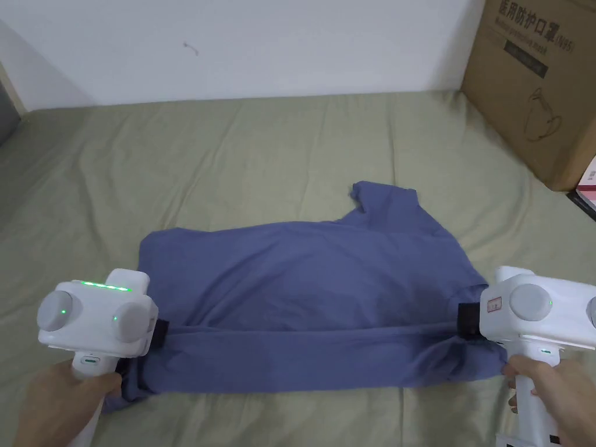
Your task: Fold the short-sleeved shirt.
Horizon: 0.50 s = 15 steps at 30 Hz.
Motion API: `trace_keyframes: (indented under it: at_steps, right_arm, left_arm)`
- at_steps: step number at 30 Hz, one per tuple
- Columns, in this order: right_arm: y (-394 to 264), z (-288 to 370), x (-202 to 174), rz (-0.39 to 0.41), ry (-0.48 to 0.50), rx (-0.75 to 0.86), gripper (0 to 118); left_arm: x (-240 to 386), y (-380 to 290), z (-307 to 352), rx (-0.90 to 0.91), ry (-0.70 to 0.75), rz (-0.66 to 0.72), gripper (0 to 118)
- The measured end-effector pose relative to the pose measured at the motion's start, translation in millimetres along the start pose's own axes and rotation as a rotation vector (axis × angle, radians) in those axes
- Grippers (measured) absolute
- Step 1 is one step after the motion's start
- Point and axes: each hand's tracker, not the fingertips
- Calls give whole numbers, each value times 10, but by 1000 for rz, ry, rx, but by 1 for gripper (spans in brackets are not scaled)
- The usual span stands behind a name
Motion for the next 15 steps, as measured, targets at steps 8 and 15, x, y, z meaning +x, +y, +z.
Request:
trace_keyframes:
  at_steps: [8, 15]
  right_arm:
    - [-277, 690, -32, 52, 85, 154, 49]
    - [-783, 789, -270, 122, 130, 87, 0]
  left_arm:
    - [-301, -423, 424, 41, -54, 144, 89]
    - [-159, -1134, 760, 28, -101, 215, 0]
